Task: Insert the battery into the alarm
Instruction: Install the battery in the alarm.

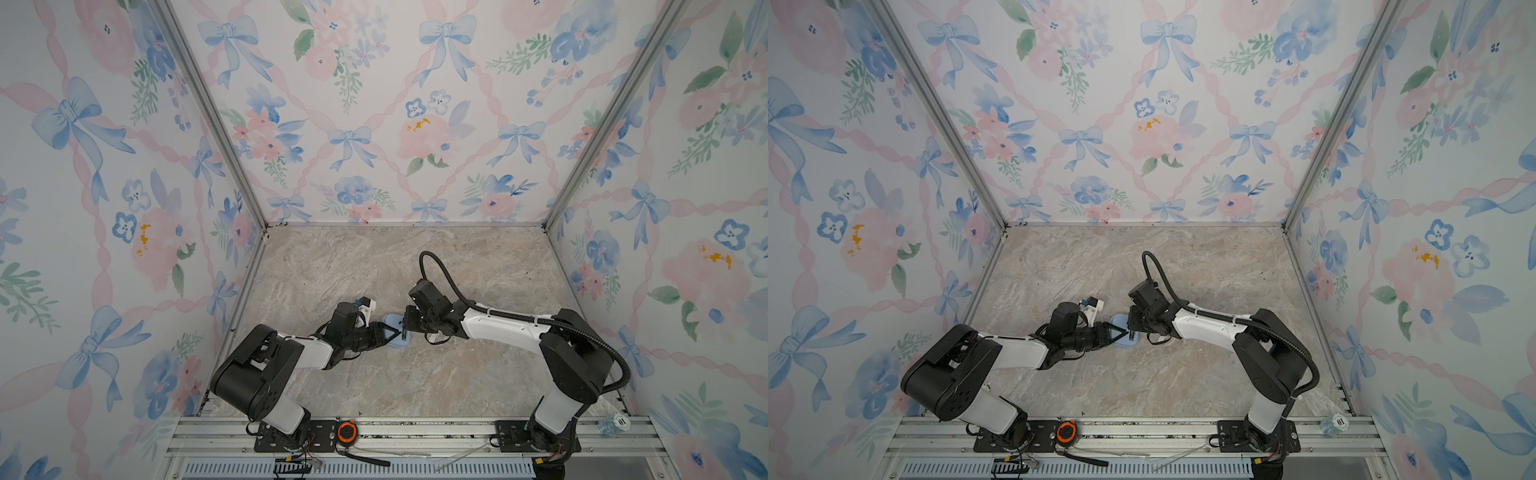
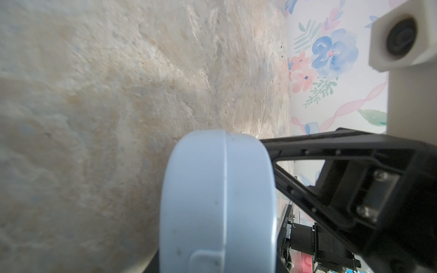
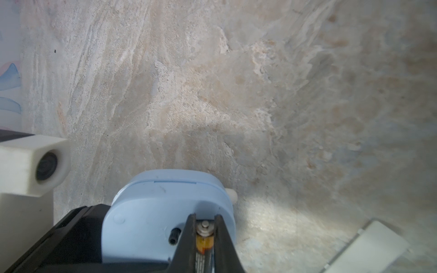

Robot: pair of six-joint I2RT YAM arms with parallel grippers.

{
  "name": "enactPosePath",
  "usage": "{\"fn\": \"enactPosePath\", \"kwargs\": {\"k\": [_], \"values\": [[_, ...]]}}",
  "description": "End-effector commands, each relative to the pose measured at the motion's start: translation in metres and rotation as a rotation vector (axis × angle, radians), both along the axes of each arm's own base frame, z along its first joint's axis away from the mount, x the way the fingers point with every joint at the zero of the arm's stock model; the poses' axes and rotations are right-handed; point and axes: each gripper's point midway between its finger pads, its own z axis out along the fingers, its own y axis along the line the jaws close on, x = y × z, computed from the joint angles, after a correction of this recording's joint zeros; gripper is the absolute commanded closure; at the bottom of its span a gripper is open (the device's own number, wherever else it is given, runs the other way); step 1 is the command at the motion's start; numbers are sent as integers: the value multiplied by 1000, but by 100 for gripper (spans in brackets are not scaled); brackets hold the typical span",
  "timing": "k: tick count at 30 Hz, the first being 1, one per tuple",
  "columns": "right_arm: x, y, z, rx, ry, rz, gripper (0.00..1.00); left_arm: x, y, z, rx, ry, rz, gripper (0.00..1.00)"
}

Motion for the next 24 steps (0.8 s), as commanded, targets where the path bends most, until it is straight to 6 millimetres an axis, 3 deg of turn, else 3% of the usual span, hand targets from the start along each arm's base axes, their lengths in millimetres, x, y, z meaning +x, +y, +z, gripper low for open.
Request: {"fn": "enactPosePath", "kwargs": {"k": [1, 8, 14, 17, 20, 22, 24], "values": [[-27, -2, -31, -92, 87, 27, 90, -82, 68, -102, 386, 372, 35, 100], [-71, 3, -104, -121, 229, 15, 95, -82, 68, -102, 390, 372, 35, 100], [-92, 1, -128, -93, 286, -13, 96, -82, 68, -102, 392, 373, 33, 100], [-73, -4, -99, -32, 222, -37, 96, -82, 68, -103, 394, 377, 33, 100], [-39, -12, -35, 9, 87, -45, 89, -82, 69, -104, 398, 378, 36, 100], [-21, -22, 20, 16, -29, -31, 84, -82, 69, -103, 396, 378, 36, 100], [-13, -36, 52, 1, -93, -33, 76, -81, 68, -102, 394, 374, 34, 100]]}}
